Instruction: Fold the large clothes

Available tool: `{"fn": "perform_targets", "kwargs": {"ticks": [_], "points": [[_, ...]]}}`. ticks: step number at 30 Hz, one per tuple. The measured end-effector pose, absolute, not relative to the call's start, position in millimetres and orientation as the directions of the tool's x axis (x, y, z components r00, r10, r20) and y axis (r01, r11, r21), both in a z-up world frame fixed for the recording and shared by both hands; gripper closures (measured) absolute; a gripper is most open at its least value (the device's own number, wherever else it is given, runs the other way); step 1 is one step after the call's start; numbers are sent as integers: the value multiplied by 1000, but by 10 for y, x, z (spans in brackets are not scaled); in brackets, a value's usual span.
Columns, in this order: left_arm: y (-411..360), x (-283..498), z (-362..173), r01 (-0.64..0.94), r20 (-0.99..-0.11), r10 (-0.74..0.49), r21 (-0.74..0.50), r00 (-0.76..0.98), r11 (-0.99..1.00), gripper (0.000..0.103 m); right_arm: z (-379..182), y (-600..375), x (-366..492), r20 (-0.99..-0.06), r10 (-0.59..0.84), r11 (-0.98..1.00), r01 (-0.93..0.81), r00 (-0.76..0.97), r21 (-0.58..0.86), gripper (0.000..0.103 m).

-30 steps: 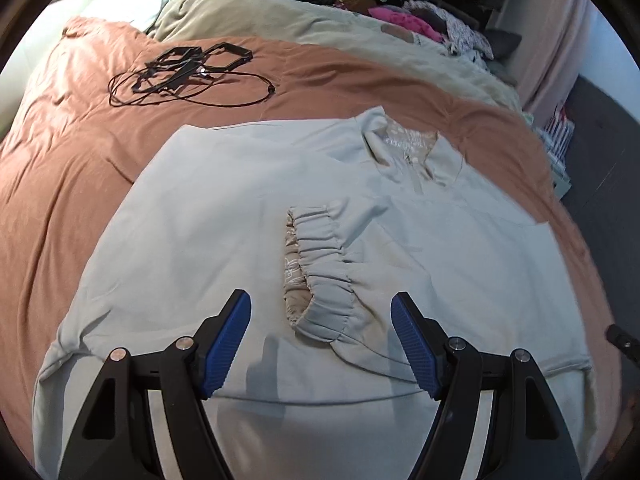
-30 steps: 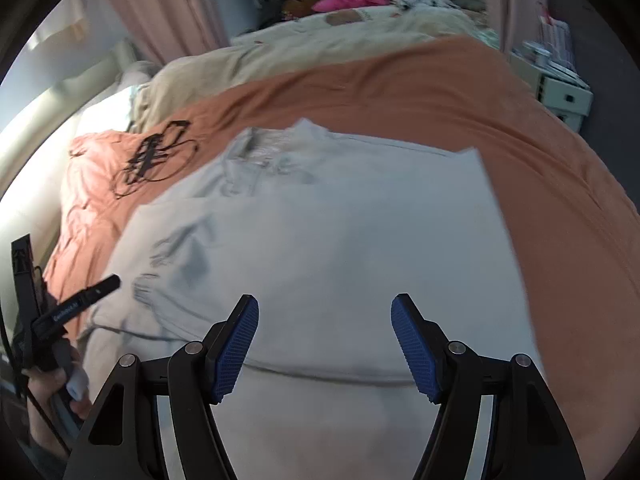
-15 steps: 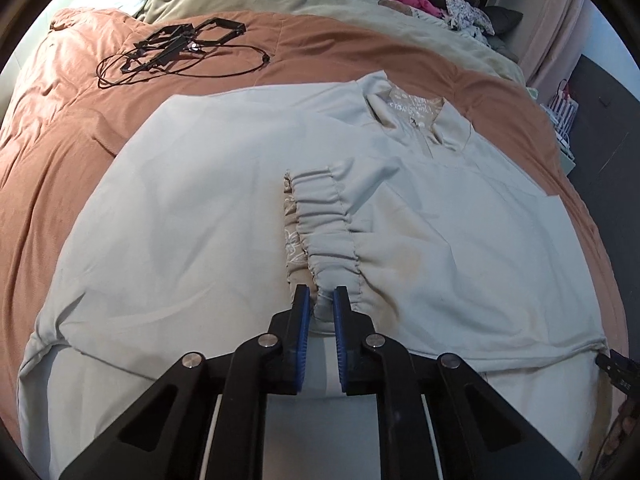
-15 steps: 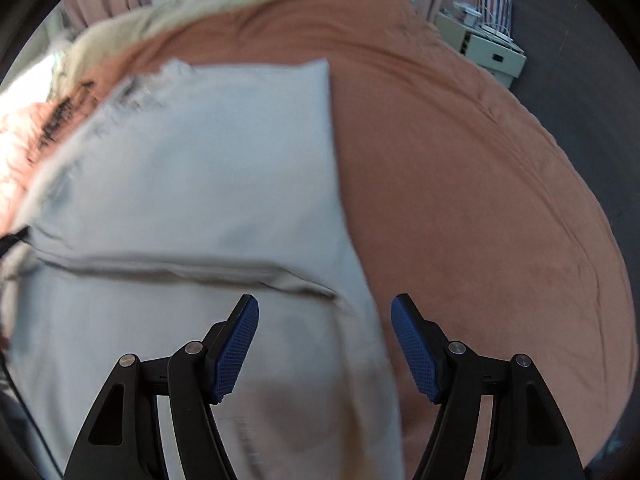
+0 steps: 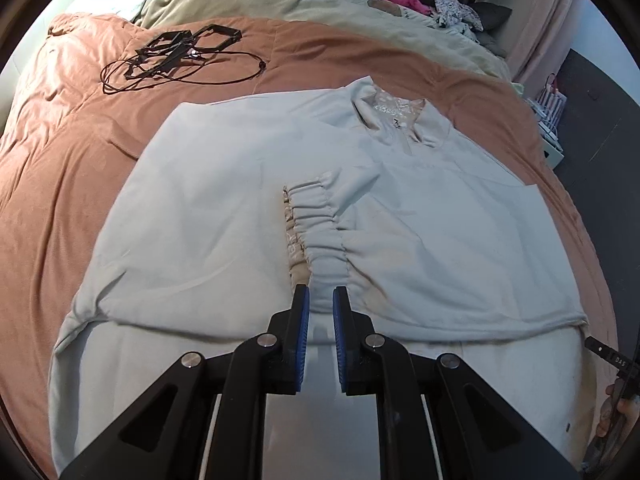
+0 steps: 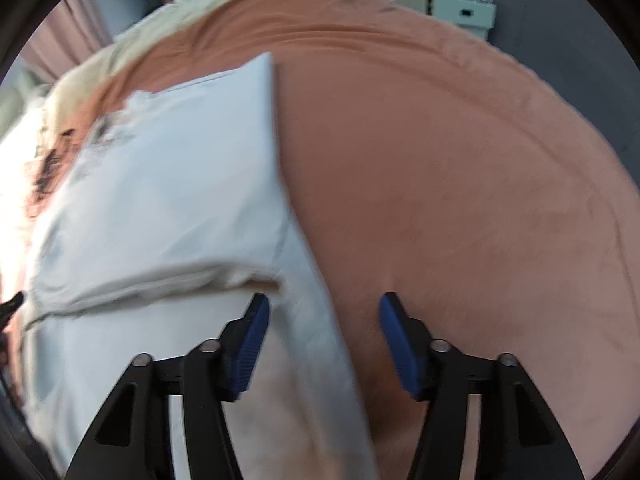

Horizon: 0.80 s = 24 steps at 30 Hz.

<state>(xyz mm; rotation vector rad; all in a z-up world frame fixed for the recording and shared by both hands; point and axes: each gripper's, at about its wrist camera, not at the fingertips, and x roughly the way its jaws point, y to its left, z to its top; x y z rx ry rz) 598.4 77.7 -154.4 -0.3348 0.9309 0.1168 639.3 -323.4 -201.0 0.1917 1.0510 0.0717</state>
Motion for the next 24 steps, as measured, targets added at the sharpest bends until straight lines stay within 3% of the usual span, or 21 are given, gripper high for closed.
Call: {"fn": "perform_targets", "kwargs": {"ticks": [2, 4, 6, 7, 12, 24], "points": [[797, 5871, -1507, -232, -802, -60, -242, 594, 942, 85, -1954, -3226, 6255, -850, 160, 982, 9, 502, 190, 34], [833, 5746, -1469, -224, -804, -60, -236, 592, 946, 57, -1900, -3229, 6107, -846, 177, 981, -17, 504, 195, 34], [889, 5574, -1405, -219, -792, -45, -222, 608, 950, 35, -1870, -3266, 5982, -841, 197, 976, -23, 504, 215, 34], [915, 5485, -1373, -216, -785, -37, -215, 618, 952, 30, -1863, -3296, 5923, -840, 205, 974, -22, 503, 224, 34], [1169, 5026, -1314, -213, -782, -52, -232, 621, 949, 30, -1878, -3422, 5648, -824, 261, 959, -34, 502, 283, 34], [1883, 4014, -1509, -340, -807, 69, -169, 587, 925, 30, -2101, -3616, 5142, -773, 382, 908, -51, 506, 416, 34]]}}
